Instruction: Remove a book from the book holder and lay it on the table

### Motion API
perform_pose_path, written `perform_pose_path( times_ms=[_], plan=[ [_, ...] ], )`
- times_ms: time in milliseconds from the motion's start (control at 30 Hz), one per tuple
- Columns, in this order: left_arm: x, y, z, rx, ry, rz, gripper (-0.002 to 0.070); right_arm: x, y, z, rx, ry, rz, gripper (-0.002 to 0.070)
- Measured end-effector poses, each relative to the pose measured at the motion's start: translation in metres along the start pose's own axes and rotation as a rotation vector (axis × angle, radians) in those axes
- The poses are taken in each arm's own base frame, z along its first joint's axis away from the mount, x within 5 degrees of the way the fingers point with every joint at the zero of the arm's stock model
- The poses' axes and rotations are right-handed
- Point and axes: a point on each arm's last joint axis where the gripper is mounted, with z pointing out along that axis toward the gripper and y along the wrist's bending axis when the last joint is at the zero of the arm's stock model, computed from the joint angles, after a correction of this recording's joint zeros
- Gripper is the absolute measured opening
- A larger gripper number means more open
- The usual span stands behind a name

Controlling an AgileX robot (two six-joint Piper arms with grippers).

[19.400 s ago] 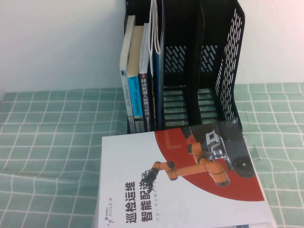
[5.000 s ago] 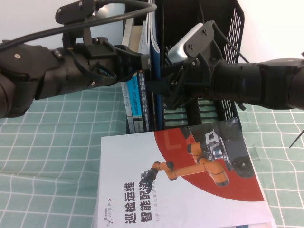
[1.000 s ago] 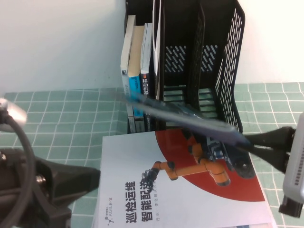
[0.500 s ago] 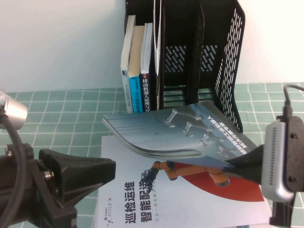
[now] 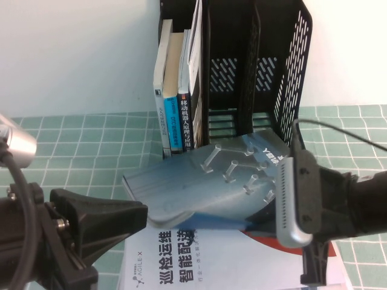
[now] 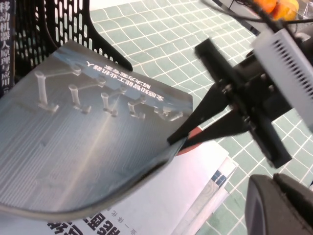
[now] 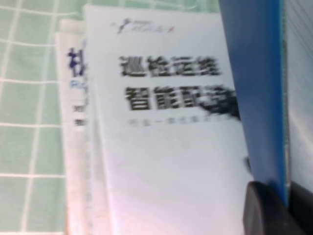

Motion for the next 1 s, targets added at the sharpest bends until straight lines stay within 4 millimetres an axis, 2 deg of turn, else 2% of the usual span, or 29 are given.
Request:
perform_pose_path(
  times_ms=[67, 167, 333, 400, 500, 600, 667, 767, 833, 867, 933, 1000],
  plan=[
    [0.0, 0.0, 0.0, 0.0, 0.0, 0.004, -0.0003, 0.003, 0.0, 0.007, -0.034, 0.003, 0.027, 0.005],
    [0.0, 0.0, 0.0, 0.0, 0.0, 0.007, -0.0003, 0.007, 0.001, 0.016, -0.067, 0.005, 0.079, 0.0144],
    [-0.001, -0.001, 0.0, 0.015, -0.009, -0.01, -0.0003, 0.004, 0.003, 0.019, -0.126, -0.058, 0.185, 0.0442],
    [-0.001, -0.002, 0.0, 0.022, -0.014, -0.019, -0.0003, -0.005, 0.004, 0.016, -0.176, -0.108, 0.198, 0.049],
    [-0.002, -0.002, 0.0, 0.027, -0.016, -0.023, -0.0003, -0.02, 0.008, 0.009, -0.27, -0.193, 0.197, 0.0509],
    [-0.002, -0.003, 0.0, 0.028, -0.019, -0.026, -0.0003, -0.033, 0.012, -0.002, -0.342, -0.248, 0.155, 0.0496],
    [-0.002, -0.003, 0.0, 0.032, -0.019, -0.029, -0.0003, -0.039, 0.01, -0.01, -0.327, -0.234, 0.085, 0.0459],
    [-0.001, -0.004, 0.0, 0.039, -0.008, -0.027, -0.0003, -0.041, -0.006, -0.026, -0.194, -0.11, -0.002, 0.0313],
    [0.0, -0.004, 0.0, 0.048, 0.006, -0.027, -0.0003, -0.033, -0.023, -0.039, -0.057, 0.022, 0.02, 0.016],
    [0.001, -0.005, 0.0, 0.053, 0.015, -0.026, -0.0003, -0.028, -0.03, -0.044, -0.004, 0.072, 0.048, 0.0114],
    [0.002, -0.006, 0.0, 0.061, 0.027, -0.026, -0.0003, -0.011, -0.048, -0.057, 0.109, 0.174, 0.141, 0.0049],
    [0.003, -0.006, 0.0, 0.068, 0.038, -0.026, -0.0003, 0.01, -0.063, -0.065, 0.181, 0.244, 0.243, 0.0022]
  ],
)
